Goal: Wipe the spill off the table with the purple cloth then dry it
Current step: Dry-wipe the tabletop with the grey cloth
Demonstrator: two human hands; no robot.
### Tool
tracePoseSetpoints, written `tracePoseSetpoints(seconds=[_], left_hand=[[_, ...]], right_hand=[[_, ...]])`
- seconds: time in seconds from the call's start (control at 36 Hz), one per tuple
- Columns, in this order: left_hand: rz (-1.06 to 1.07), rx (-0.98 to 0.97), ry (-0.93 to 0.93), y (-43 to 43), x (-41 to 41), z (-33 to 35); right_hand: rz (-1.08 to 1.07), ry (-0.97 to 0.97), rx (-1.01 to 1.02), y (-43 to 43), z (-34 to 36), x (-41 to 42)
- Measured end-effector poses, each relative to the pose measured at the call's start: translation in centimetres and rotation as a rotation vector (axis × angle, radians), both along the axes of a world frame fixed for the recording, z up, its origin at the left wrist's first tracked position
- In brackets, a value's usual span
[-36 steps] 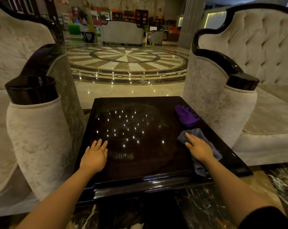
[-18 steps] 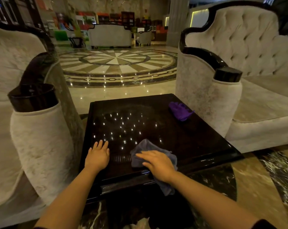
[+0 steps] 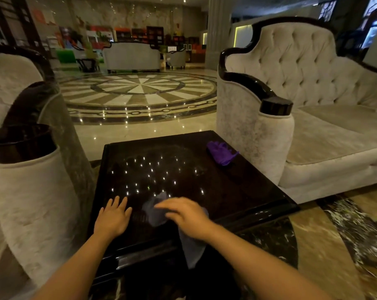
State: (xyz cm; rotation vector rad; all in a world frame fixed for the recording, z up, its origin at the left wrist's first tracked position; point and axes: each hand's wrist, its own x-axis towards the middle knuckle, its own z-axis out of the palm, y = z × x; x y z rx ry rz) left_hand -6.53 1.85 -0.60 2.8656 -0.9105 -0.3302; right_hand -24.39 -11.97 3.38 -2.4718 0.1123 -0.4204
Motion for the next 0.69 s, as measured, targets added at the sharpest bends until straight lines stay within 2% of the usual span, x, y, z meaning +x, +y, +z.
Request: tracePoseSetpoints(seconds=[0.14,0.28,0.36,0.44,0.56,0.69], left_hand=[[0.017,-0.023,-0.005,-0.2,-0.2,-0.6],[0.035,-0.028,-0.024,-0.1,0.2,-1.0],[0.034,-0.017,-0.052,0.0,0.2,-1.0],[0.033,-0.002,-0.051,0.1,0.3,-1.1],[0.037,0.015,-0.059,0.1,0.1,-0.9],[0.032,0.017,-0.037,0.5,-0.3,-1.0]], right_hand=[[-0.229,-0.047,-0.023,-7.0,2.8,-1.0],[-0.466,0.012,-0.225,-14.3,4.4,-1.9],[-0.583,0.065,-0.28,-17.3,4.1,-2.2],[-0.691,0.19,-0.214,-19.2,2.6,-2.4],[-0.765,0.316,-0.017,-19.5,-0.4,-2.1],[-0.758,0.495,-0.142,-19.2,-2.6,-1.9]])
